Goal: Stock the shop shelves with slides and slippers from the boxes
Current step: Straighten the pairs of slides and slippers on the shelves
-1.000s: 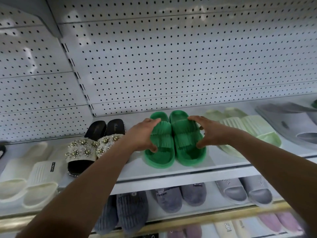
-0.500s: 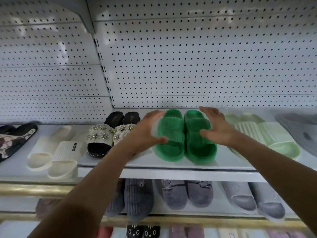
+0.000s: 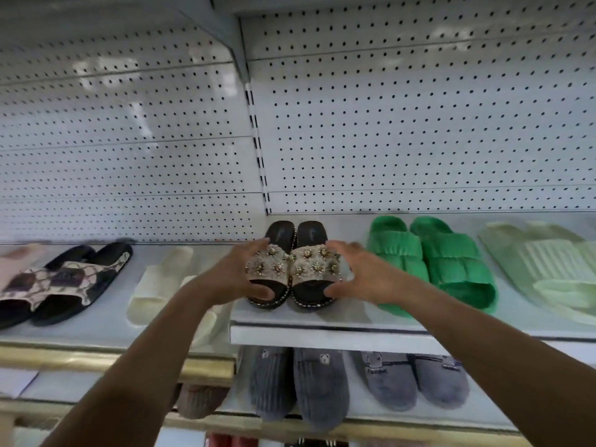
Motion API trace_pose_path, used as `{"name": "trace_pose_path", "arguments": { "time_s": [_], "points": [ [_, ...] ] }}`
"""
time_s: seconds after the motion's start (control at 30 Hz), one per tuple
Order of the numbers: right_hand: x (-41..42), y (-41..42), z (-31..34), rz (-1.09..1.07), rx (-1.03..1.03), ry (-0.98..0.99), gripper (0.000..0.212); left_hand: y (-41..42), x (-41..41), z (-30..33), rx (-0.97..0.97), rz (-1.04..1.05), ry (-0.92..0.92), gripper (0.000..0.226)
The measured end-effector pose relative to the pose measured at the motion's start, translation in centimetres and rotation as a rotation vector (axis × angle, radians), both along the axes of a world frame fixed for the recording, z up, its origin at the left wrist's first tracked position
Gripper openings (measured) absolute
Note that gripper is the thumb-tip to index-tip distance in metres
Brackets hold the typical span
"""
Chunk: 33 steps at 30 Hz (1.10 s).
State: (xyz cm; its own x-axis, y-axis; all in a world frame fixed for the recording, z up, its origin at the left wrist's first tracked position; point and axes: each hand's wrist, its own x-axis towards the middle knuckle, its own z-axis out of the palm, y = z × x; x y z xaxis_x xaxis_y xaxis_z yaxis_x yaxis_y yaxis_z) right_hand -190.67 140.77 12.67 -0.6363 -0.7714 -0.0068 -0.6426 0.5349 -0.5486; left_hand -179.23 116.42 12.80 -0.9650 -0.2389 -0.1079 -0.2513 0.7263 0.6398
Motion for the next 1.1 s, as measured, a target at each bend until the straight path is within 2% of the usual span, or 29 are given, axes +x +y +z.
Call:
{"name": "trace_pose_path", "arguments": {
  "time_s": [0.07, 0.2, 0.53, 1.1],
  "points": [
    [0.2, -1.2, -0.7, -0.069, -0.023, -0.042, 0.088, -0.6, -0.4, -0.5, -0.047, 0.001, 0.053, 0.098],
    [0.2, -2.3, -1.7, -0.179, -0.123, -0.072, 0.078, -1.8, -0.7, -1.2, 0.032, -0.015, 0.127, 0.085],
    [0.9, -4.2, -2.0, -0.283, -0.206, -0.118, 0.075, -3.0, -1.4, -1.3, 0.088, -0.062, 0.180, 0.082],
    [0.4, -4.0, -2.4, -0.263, -0.201, -0.184, 0.076, -2.7, -1.2, -1.4, 0.151, -0.062, 0.168, 0.084]
  ]
}}
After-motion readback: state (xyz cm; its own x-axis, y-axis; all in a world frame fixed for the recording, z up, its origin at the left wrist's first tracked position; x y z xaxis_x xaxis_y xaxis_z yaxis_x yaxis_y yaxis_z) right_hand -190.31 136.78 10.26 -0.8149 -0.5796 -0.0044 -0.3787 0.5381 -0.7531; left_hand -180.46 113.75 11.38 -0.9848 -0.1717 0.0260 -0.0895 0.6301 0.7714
